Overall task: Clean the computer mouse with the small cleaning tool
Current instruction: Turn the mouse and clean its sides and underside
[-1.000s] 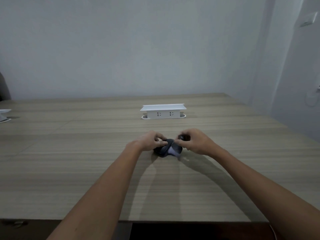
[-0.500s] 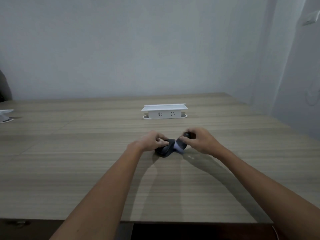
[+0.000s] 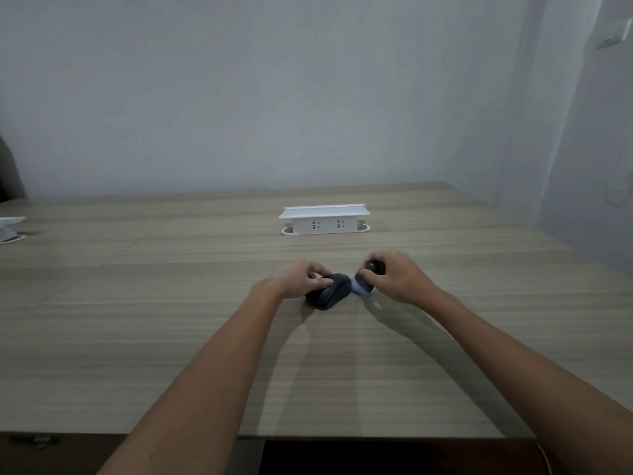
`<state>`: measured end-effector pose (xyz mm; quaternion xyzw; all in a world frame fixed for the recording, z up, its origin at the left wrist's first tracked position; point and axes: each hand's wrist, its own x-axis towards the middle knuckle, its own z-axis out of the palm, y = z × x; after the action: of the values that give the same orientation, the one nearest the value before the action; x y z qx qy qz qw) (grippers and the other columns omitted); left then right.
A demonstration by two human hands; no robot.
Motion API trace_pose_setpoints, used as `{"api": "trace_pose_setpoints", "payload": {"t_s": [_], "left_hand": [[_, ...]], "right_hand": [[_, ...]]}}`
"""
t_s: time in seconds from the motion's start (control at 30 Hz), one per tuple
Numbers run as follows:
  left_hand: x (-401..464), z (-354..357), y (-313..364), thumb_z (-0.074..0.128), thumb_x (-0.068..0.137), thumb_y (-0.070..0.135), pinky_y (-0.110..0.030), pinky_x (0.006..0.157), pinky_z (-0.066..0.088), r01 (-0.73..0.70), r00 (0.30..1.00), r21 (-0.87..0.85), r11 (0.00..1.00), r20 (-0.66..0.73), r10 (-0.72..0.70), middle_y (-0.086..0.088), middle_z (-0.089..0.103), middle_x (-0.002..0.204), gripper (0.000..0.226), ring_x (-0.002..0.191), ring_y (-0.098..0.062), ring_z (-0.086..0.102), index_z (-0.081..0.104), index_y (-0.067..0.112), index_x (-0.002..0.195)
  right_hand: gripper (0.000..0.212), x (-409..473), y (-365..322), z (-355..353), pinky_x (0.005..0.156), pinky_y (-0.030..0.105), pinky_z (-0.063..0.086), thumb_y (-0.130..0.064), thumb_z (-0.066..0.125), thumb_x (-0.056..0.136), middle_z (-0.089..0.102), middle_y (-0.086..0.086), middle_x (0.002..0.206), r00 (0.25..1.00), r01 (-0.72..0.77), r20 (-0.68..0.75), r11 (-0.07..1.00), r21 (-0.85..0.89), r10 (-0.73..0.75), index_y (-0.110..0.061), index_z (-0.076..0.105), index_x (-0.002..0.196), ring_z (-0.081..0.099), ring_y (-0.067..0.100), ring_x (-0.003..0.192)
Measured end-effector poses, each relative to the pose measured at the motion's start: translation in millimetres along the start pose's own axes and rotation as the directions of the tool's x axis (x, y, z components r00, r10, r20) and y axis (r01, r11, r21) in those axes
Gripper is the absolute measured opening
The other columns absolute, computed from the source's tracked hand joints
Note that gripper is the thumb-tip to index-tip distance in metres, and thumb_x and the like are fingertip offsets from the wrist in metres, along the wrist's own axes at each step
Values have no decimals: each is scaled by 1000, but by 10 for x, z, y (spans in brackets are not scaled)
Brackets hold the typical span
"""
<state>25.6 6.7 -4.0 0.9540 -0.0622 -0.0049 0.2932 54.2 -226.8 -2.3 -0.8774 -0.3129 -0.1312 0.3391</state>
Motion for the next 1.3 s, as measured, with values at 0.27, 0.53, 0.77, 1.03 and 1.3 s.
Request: {"api": "trace_pose_setpoints", "payload": {"t_s": [0.27, 0.53, 0.77, 1.03, 1.3], "left_hand": [[9, 23, -7, 65, 93, 34, -32, 92, 51, 16, 999, -26, 1000, -47, -17, -7, 74, 112, 32, 104, -20, 67, 70, 23, 123], [-3, 15, 91, 65, 94, 28, -33, 72, 62, 90, 995, -56, 994, -30, -92, -12, 73, 89, 30, 61, -19, 69, 72, 5, 111], [-13, 57, 136, 67, 93, 27, -41, 85, 61, 100, 994, -157, 982, 47, -94, -3, 68, 77, 43, 66, -22, 71, 59, 13, 133], [-31, -86, 190, 66, 94, 18, -37, 87, 59, 53, 992, -96, 994, 123, -41, -8, 68, 92, 45, 79, -21, 70, 57, 12, 137], [16, -175, 118, 76, 83, 34, -33, 114, 33, -136, 973, 192, 972, 212, 94, 8, 44, 152, 63, 140, -13, 38, 53, 31, 142]], "right_hand": [[13, -68, -107, 0, 62, 22, 49, -23, 69, 90, 69, -7, 70, 992, -18, 128, 987, 157, -2, -13, 78, 89, 58, -1, 57], [11, -65, -43, -1, 65, 13, 45, -16, 68, 86, 76, -3, 78, 991, -30, -125, 995, 91, 41, -13, 79, 85, 66, 8, 73], [11, -84, 76, 27, 66, 31, 54, -20, 69, 88, 68, -10, 68, 996, -78, -22, 986, 145, 82, -14, 77, 84, 60, 1, 62], [13, -8, 86, -11, 70, 33, 57, -22, 68, 91, 72, -9, 78, 998, -63, -16, 992, 105, 65, -15, 78, 92, 64, 6, 71], [13, -155, 48, -133, 64, 17, 45, -21, 68, 90, 69, -12, 69, 991, -81, -97, 986, 149, 96, -14, 79, 87, 61, -3, 61]]}}
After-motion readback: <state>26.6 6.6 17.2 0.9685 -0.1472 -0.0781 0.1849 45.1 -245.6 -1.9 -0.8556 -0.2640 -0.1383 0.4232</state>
